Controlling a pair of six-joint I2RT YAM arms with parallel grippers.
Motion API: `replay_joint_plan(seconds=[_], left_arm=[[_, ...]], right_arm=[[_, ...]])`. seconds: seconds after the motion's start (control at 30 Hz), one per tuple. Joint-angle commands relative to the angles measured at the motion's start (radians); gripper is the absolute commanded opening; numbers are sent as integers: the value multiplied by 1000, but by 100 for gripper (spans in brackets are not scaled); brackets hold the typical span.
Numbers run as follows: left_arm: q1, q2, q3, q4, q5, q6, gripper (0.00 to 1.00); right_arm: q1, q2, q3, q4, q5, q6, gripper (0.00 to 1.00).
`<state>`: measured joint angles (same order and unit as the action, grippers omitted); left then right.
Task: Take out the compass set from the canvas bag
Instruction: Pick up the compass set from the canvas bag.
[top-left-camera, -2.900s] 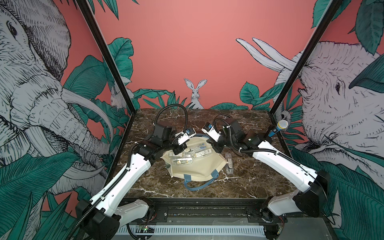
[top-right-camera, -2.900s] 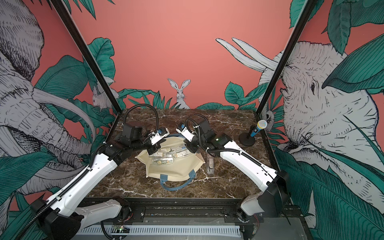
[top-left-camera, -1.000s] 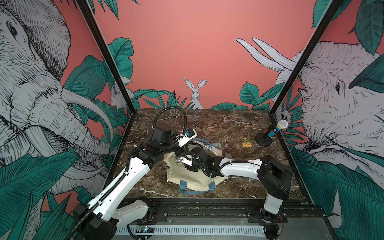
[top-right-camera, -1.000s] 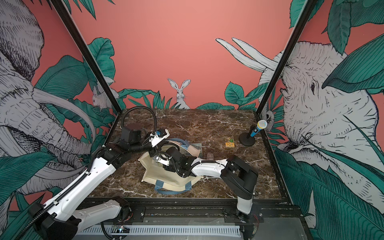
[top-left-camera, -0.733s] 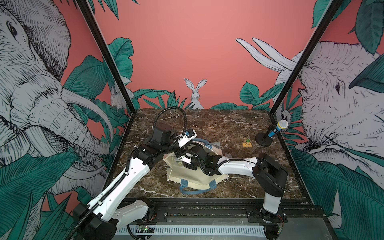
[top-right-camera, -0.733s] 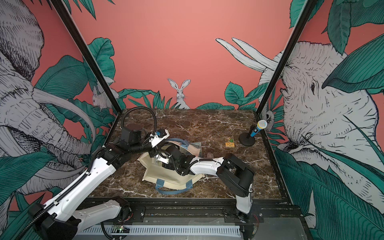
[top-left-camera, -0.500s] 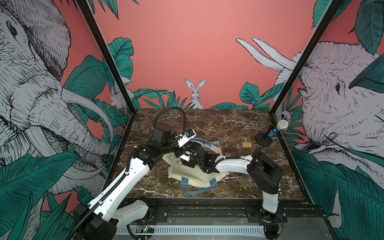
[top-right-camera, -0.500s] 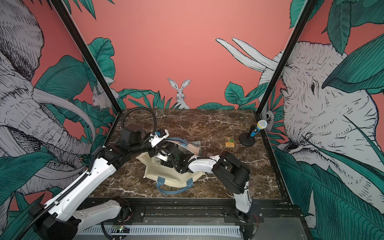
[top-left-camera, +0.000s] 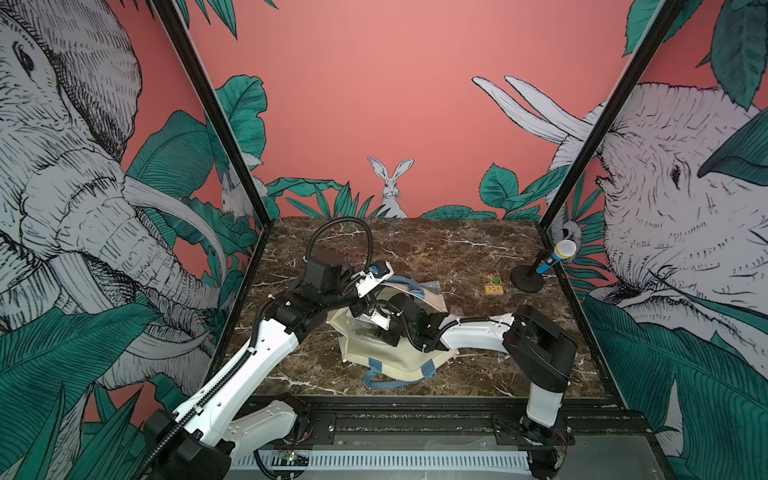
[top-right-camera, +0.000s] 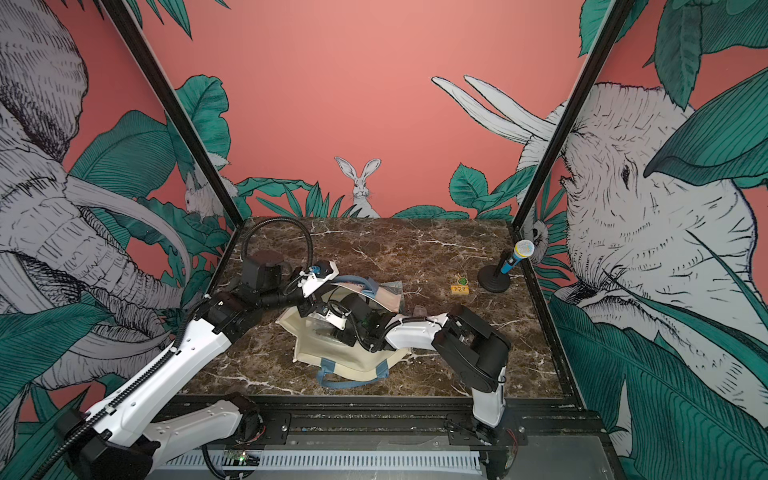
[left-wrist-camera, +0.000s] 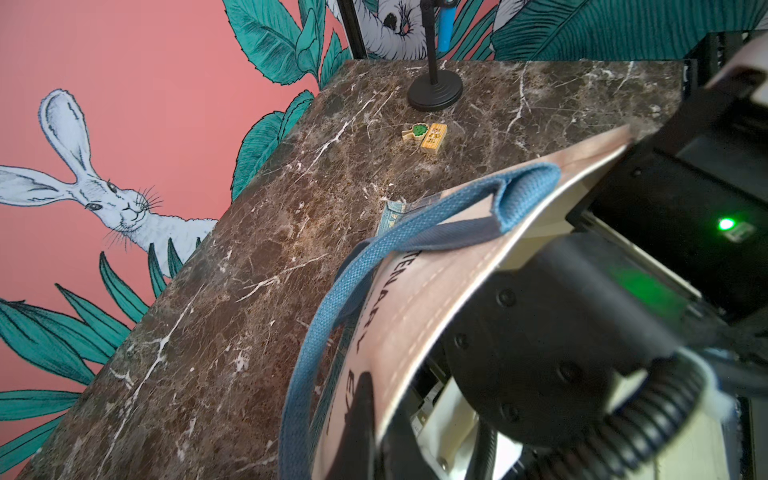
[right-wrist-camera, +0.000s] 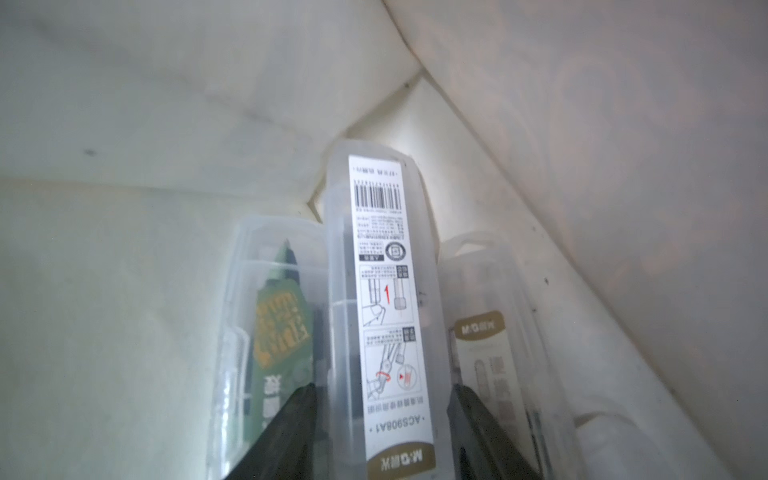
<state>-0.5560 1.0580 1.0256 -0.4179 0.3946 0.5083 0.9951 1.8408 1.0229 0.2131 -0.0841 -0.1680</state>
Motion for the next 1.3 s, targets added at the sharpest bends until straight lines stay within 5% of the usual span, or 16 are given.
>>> replay_joint_plan(seconds=[0.0, 0.23, 0.67, 1.0, 1.13, 1.27], left_arm=[[-2, -45, 2, 73, 47, 2, 0], [-2, -61, -4, 67, 30, 5, 0], [-2, -58, -8, 59, 8, 20, 0], [-2, -56, -5, 59, -3, 23, 0], [-4, -55, -3, 59, -3, 24, 0], [-4, -53, 1, 55, 0, 23, 0]], right_arm=[[-10, -6, -24, -76, -12, 72, 56], [-10, -6, 17, -133, -68, 195, 66], [-7, -75, 11, -220, -148, 292, 39], [11, -145, -2, -312, -112, 349, 33], [13, -132, 7, -310, -128, 352, 36], [15, -93, 38, -308, -140, 340, 51]])
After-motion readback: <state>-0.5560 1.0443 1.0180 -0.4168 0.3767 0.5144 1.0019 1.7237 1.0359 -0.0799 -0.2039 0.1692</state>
